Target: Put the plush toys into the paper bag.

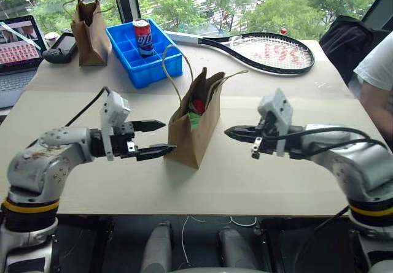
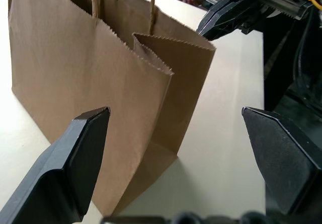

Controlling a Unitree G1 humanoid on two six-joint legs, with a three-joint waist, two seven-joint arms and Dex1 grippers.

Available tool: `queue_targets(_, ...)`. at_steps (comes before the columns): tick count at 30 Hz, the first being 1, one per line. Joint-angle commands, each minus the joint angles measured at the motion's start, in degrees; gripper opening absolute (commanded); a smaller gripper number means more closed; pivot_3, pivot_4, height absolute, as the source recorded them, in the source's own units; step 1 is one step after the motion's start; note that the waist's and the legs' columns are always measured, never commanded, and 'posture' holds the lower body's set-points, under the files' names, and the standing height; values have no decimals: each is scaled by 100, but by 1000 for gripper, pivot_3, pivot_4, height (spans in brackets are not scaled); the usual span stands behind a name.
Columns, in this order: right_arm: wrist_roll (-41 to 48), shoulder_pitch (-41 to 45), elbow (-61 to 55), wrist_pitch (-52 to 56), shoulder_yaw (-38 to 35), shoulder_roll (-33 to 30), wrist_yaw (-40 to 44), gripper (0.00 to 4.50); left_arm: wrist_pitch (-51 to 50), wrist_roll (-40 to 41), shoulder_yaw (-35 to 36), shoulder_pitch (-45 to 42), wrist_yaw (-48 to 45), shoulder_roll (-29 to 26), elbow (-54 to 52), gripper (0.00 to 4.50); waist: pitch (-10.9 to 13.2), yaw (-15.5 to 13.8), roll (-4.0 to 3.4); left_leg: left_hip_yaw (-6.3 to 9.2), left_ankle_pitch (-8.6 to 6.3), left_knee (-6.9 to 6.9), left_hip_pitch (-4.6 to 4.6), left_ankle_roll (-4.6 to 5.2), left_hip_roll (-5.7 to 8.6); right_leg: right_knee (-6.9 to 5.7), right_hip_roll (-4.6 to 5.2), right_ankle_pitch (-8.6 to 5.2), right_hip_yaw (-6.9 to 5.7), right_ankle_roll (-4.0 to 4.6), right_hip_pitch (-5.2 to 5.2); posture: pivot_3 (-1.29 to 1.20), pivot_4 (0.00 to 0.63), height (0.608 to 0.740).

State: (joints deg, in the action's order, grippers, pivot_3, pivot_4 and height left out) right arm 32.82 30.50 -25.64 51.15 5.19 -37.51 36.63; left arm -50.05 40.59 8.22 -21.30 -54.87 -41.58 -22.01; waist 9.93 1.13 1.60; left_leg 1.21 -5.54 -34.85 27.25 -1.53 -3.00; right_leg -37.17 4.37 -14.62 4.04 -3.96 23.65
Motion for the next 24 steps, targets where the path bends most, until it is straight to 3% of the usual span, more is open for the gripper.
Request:
queue_targets(1,-444,183,184,-519,247,516,-350,24,-23,48,66,-47,608,184,-396,4500,0,-12,0,3,0,1,0,0,0,0,-2,-2,-1,-3,-2,0,150,731)
queue_targets(6,-898,192,507,-995,678,1117,-429,24,-114,-10,-151,-172,1430,676,-509,4500,0,-38,0,5,0,-2,-2,0,3,2,-2,-2,-2,-5,-12,0,150,731)
queue_targets(17,-1197,150,719,-1306,893,1459,-226,24,-392,13,-409,-78,2350,1125,-785,4500,0,-21,0,10,0,2,-17,0,4,1,-3,-2,-4,-5,-26,0,150,731)
queue_targets(24,-1242,133,691,-1282,831,1523,-202,0,-500,-89,-448,-81,2758,1127,-711,2349,0,-23,0,9,0,2,-20,-1,4,3,-2,-2,-4,-5,-29,0,150,731)
